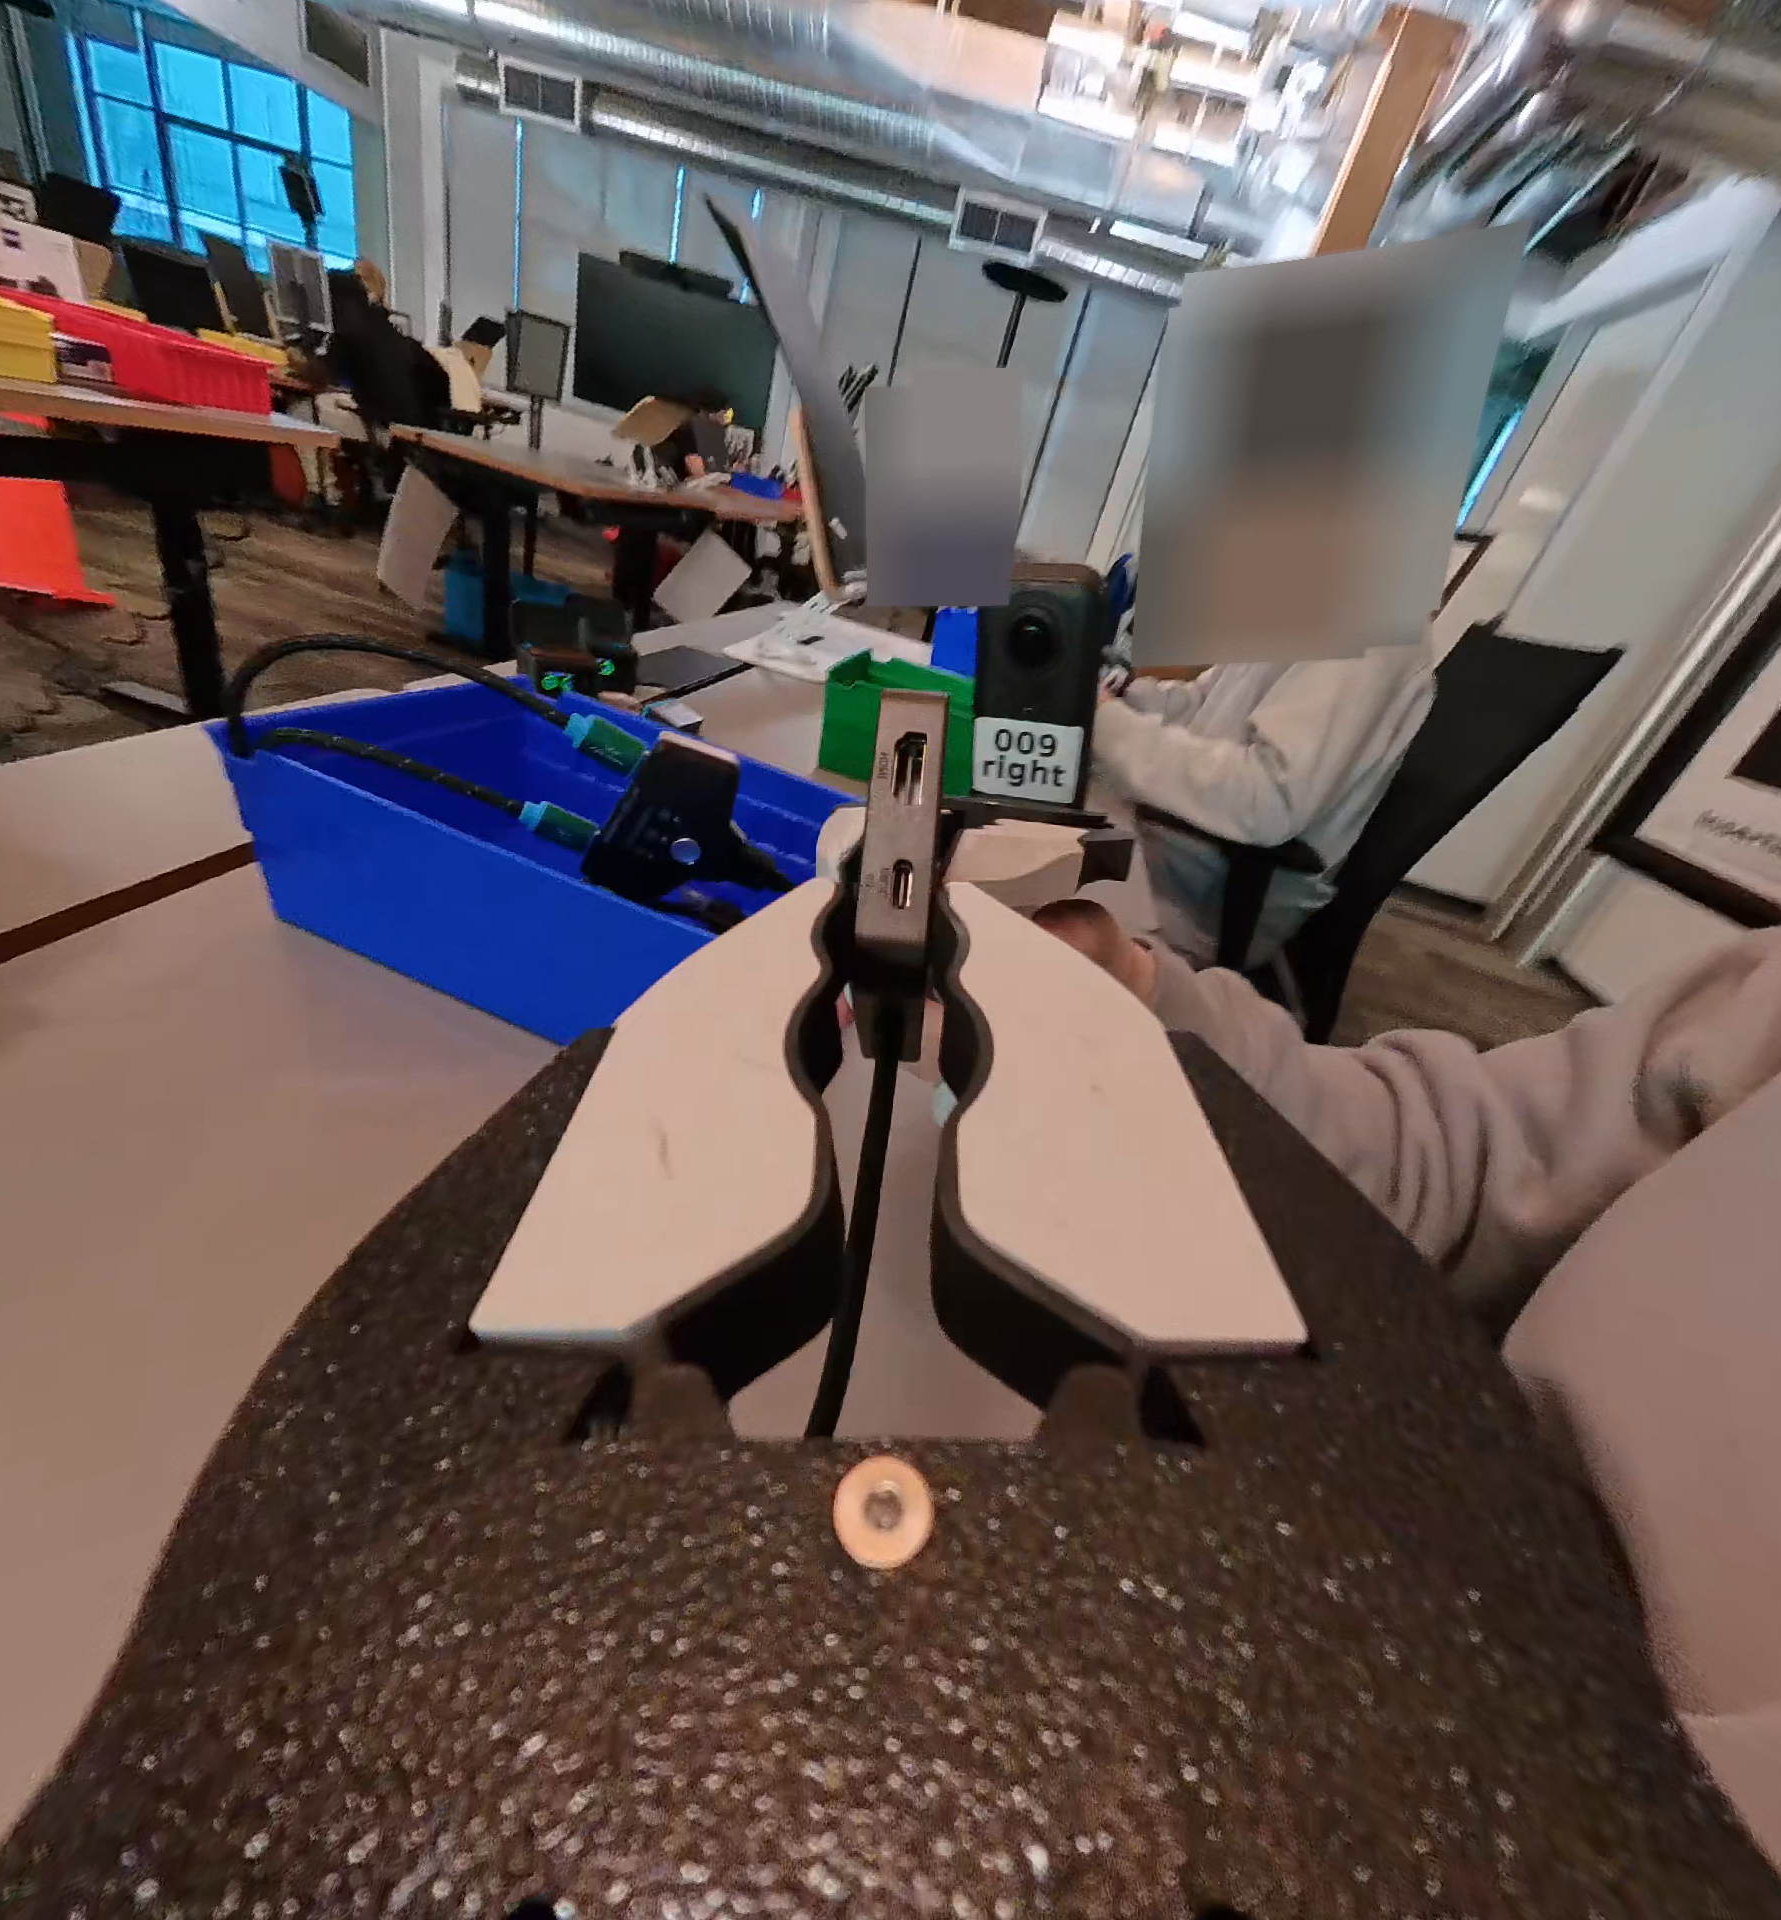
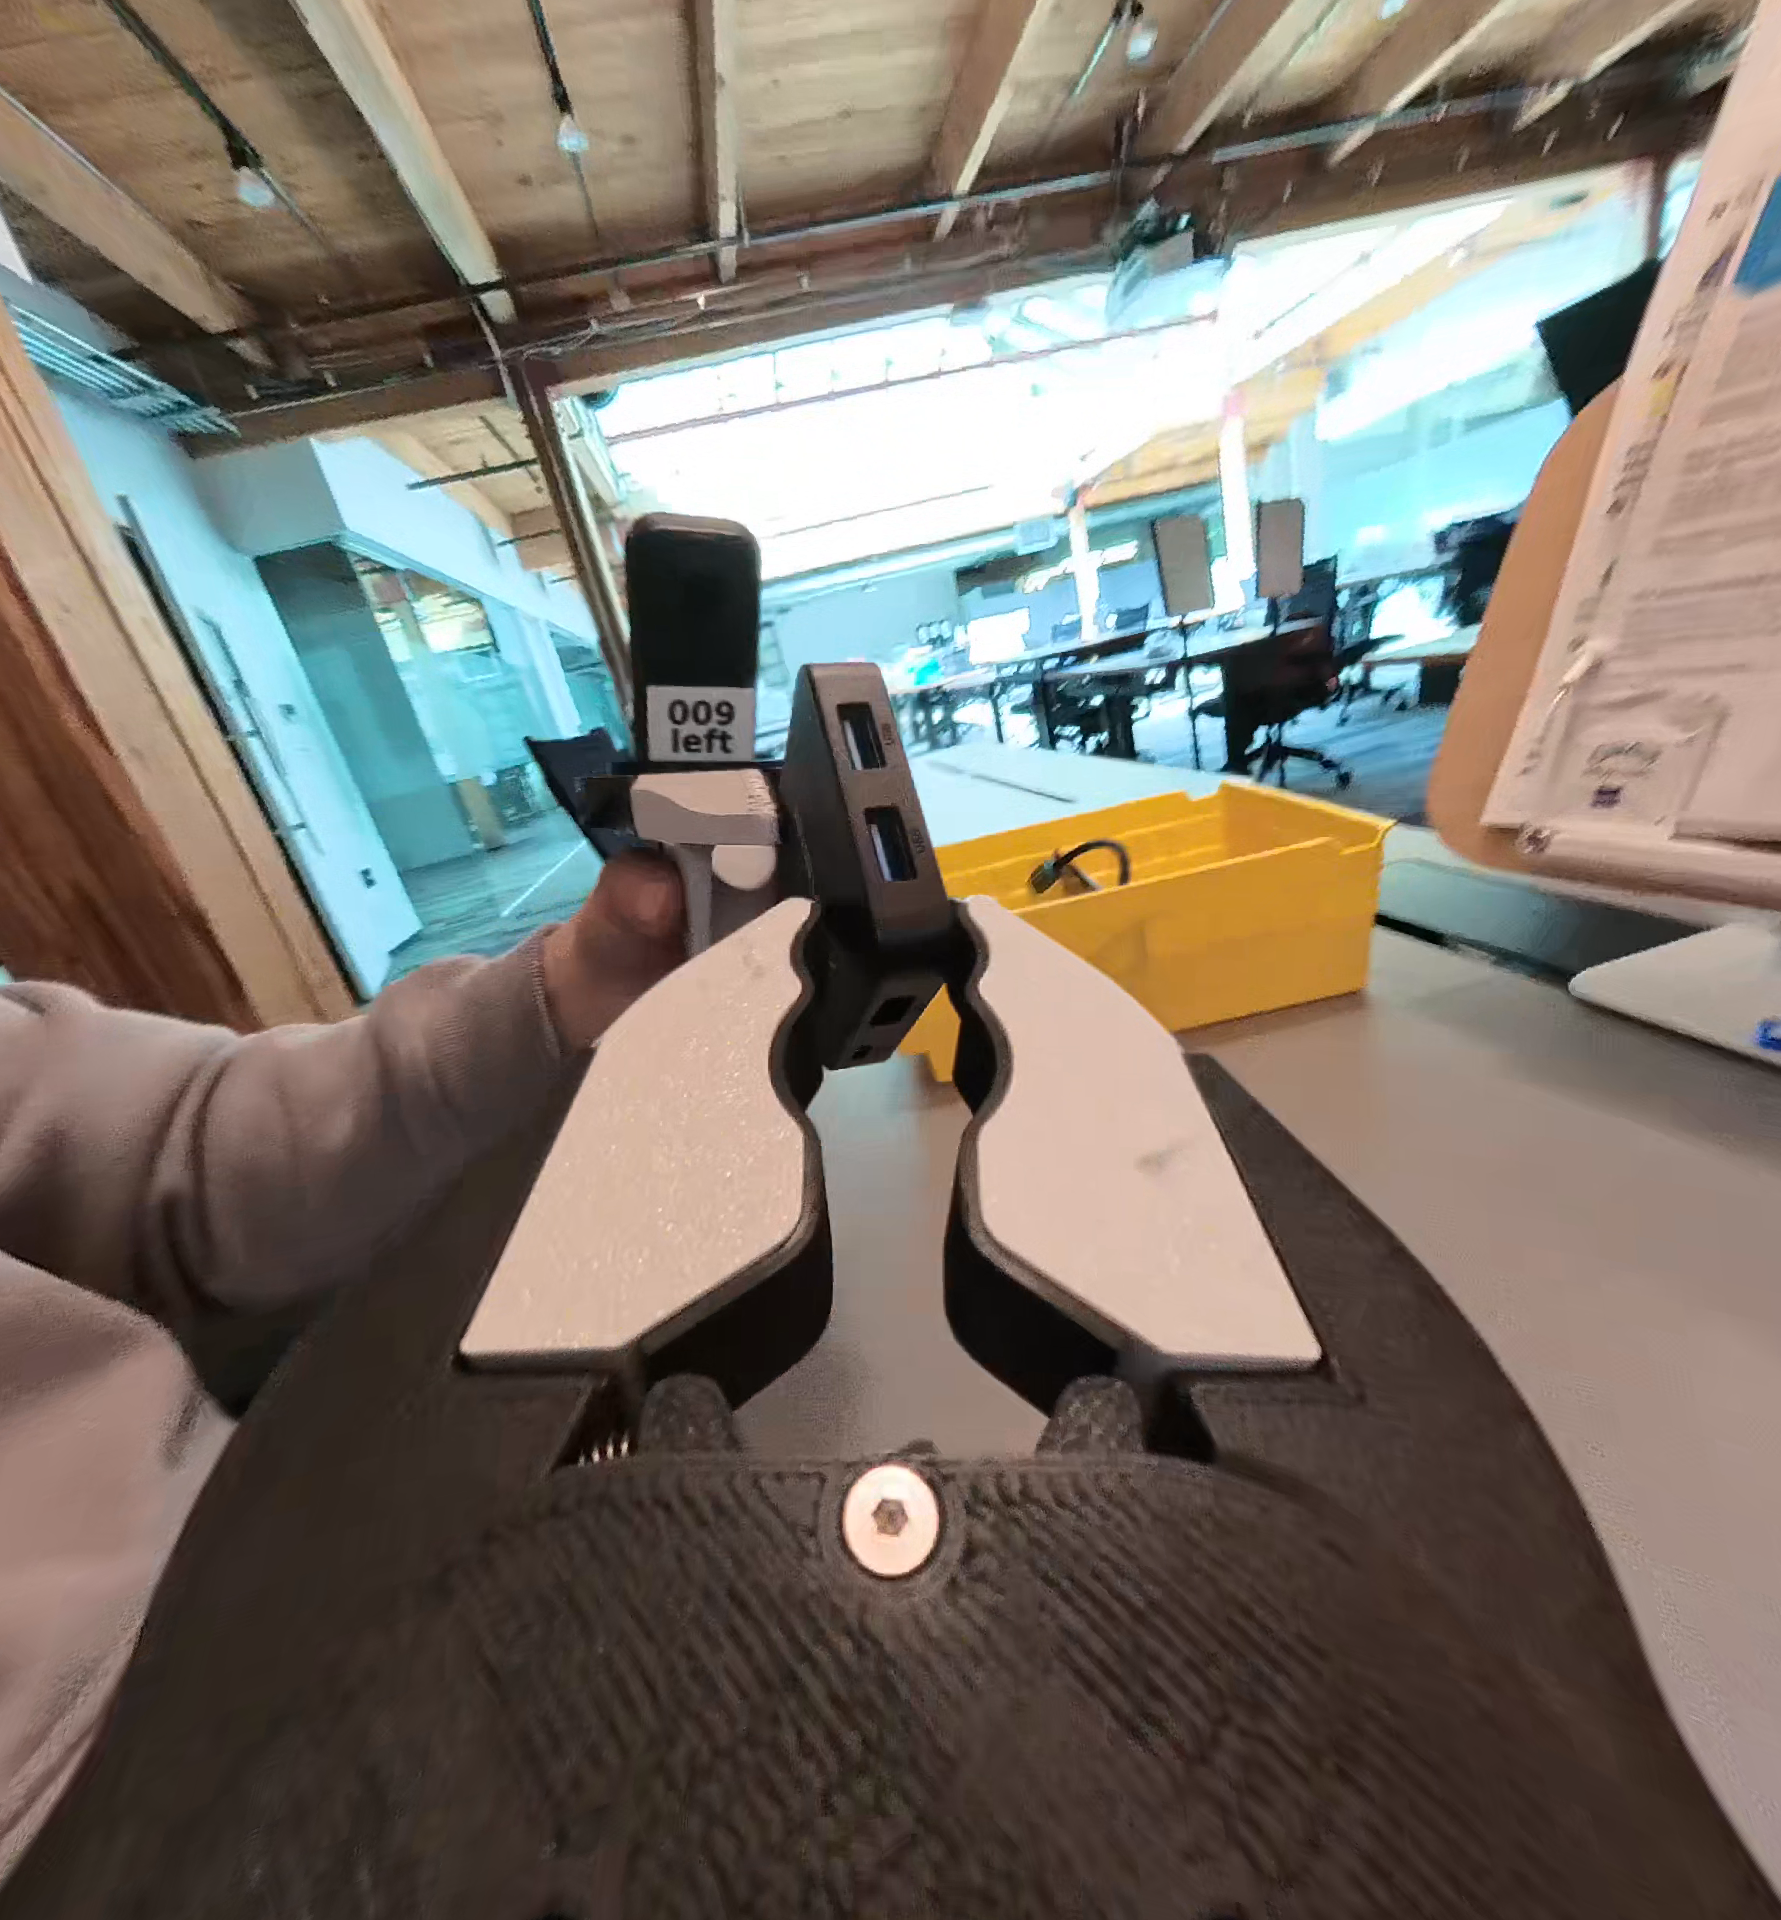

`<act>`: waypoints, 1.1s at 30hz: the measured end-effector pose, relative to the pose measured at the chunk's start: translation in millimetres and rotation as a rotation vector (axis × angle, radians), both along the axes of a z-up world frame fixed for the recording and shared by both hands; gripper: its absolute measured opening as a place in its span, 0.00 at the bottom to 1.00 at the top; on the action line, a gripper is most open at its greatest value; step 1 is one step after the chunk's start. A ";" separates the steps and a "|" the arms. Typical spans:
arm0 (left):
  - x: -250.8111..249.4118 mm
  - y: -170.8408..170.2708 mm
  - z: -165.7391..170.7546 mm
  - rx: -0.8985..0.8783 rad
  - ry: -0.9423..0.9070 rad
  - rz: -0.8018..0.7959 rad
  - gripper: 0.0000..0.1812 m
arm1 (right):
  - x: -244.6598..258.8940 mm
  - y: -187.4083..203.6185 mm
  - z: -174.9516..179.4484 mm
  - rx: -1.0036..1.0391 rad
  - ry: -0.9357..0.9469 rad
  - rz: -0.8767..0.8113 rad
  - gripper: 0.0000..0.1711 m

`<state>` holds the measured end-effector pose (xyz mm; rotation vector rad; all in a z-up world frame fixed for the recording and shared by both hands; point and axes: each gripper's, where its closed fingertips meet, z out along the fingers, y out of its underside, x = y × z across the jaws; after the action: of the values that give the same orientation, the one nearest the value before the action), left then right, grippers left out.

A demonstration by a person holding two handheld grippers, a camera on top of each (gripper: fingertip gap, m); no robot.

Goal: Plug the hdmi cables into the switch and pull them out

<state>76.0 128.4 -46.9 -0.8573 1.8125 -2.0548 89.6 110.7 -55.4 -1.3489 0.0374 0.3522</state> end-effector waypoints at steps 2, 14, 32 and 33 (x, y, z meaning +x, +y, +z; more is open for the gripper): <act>-2.3 -0.7 -0.9 -0.063 0.014 -0.033 0.08 | -5.3 -3.3 2.4 -0.007 -0.006 0.056 0.10; -33.1 -14.8 -37.7 0.683 0.061 -0.216 0.23 | -29.3 -24.1 -32.6 -0.311 -0.192 0.275 0.08; -34.1 -20.4 -46.1 -0.175 0.818 -0.517 0.07 | -39.3 -15.8 -28.7 -0.064 -0.769 0.018 0.54; -35.0 -21.5 -48.7 -0.175 0.840 -0.522 0.07 | -41.6 -14.5 -30.6 -0.069 -0.760 0.036 0.54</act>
<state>41.0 106.9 -95.6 -1.6228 2.5076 -2.3920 48.0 96.2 -86.0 -1.4797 -0.6115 -0.1494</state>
